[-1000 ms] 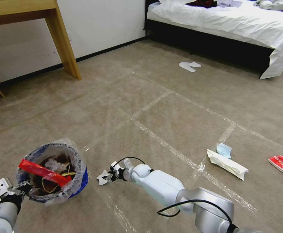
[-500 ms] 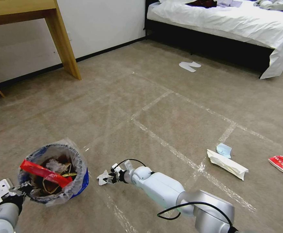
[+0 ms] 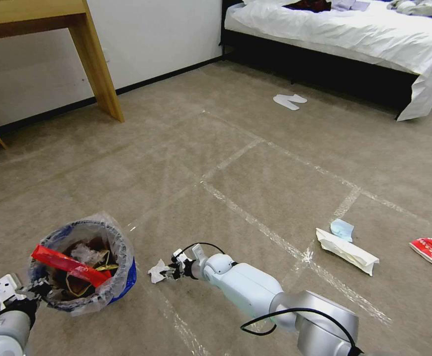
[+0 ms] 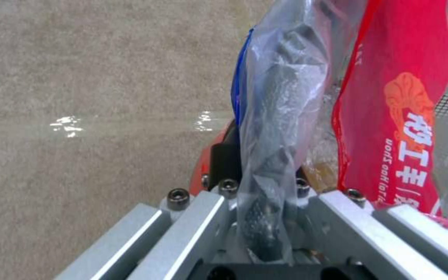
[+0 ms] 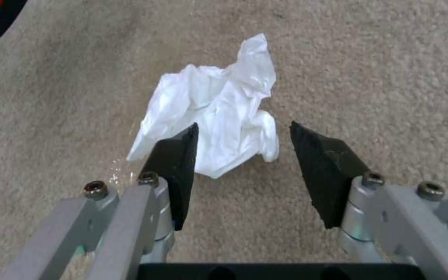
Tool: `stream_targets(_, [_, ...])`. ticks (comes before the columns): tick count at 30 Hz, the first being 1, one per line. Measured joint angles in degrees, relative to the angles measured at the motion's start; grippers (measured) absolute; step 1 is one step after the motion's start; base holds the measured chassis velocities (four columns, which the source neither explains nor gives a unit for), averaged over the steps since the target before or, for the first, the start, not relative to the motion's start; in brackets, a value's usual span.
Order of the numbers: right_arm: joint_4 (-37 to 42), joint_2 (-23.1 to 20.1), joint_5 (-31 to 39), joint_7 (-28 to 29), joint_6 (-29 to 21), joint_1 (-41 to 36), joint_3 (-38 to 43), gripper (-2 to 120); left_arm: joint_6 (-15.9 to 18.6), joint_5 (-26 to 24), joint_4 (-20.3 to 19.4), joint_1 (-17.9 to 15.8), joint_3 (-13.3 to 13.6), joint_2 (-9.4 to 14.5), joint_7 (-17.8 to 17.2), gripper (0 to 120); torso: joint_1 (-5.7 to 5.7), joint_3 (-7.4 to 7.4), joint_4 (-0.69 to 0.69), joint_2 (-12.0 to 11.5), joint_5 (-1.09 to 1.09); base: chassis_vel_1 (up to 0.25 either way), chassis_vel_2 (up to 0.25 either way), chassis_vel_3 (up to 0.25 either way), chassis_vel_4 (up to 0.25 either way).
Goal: Pick up the trash bin and place the garbage on the floor into it.
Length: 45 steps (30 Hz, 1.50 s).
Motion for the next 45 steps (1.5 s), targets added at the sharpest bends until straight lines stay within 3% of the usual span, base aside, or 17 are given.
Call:
stream_targets(5, [-0.5,0.0,-0.8,-0.5,0.1,-0.1,0.5,47,0.0,0.4,-0.2,0.0,0.0,-0.5,0.0,0,0.00,0.00,0.00,0.0,0.00,0.000,0.000,0.000,0.000])
stream_targets(7, [-0.6,0.0,-1.1,-0.9,0.2,-0.3,0.7,36,0.0,0.8,-0.5,0.1,0.1,-0.9,0.1,0,0.00,0.00,0.00,0.0,0.00,0.000,0.000,0.000,0.000])
stream_targets(18, [-0.5,0.0,-1.3,-1.0,0.7,-0.6,0.4,0,-0.3,1.1,-1.5,0.5,-0.2,-1.5,0.4,0,0.00,0.00,0.00,0.0,0.00,0.000,0.000,0.000,0.000])
stream_targets(33, [-0.9,0.0,-2.5,-1.5,2.1,-0.5,0.3,0,-0.4,1.4,-1.6,0.5,-0.2,-1.7,0.6,0,0.00,0.00,0.00,0.0,0.00,0.000,0.000,0.000,0.000])
stream_targets(45, [1.2,0.0,-2.1,-1.2,1.8,0.0,1.3,0,-0.5,-1.0,3.4,-0.9,-0.9,2.8,0.2,0,0.00,0.00,-0.01,0.0,-0.01,0.000,0.000,0.000,0.000])
